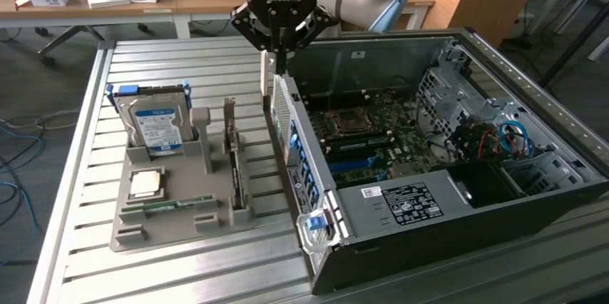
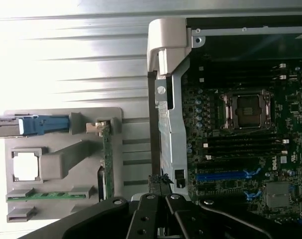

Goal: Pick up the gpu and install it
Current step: 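Reach for the gpu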

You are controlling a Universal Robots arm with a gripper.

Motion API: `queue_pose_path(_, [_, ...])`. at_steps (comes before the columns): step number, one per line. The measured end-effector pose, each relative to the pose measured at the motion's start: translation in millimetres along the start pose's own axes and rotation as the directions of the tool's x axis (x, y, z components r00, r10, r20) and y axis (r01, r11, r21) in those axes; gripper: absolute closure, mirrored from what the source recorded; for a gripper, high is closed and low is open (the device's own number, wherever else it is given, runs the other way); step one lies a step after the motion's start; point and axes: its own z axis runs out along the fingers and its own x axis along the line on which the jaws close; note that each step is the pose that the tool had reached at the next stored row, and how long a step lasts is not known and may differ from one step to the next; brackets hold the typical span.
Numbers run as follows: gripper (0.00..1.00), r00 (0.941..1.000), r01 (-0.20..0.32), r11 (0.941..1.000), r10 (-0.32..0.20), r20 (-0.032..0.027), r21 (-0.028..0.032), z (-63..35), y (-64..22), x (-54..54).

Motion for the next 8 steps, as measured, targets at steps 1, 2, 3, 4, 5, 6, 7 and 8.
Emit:
queue_pose_path(1, [0.89, 1.0, 0.0, 1.0, 0.0, 0.0, 0.0, 0.2, -0.1, 1.7])
queue_pose_path(2, [0.89, 1.0, 0.0, 1.0, 0.0, 0.0001, 0.0001, 0.4, -0.2, 3.0])
queue_pose_path(3, [0.89, 1.0, 0.0, 1.0, 0.0, 0.0001, 0.0001, 0.6, -0.4, 4.4])
queue_pose_path(4, [0.89, 1.0, 0.0, 1.0, 0.0, 0.0, 0.0003, 0.8, -0.5, 6.2])
queue_pose_path(5, [0.89, 1.0, 0.0, 1.0, 0.0, 0.0, 0.0003, 0.9, -0.7, 8.0])
queue_pose_path(6, [0.89, 1.0, 0.0, 1.0, 0.0, 0.0, 0.0003, 1.1, -0.8, 10.1])
queue_pose_path(7, [0.89, 1.0, 0.0, 1.0, 0.0, 0.0001, 0.0003, 1.2, -1.0, 12.2])
queue_pose_path(8, [0.89, 1.0, 0.0, 1.0, 0.0, 0.0, 0.0003, 1.3, -1.2, 14.6])
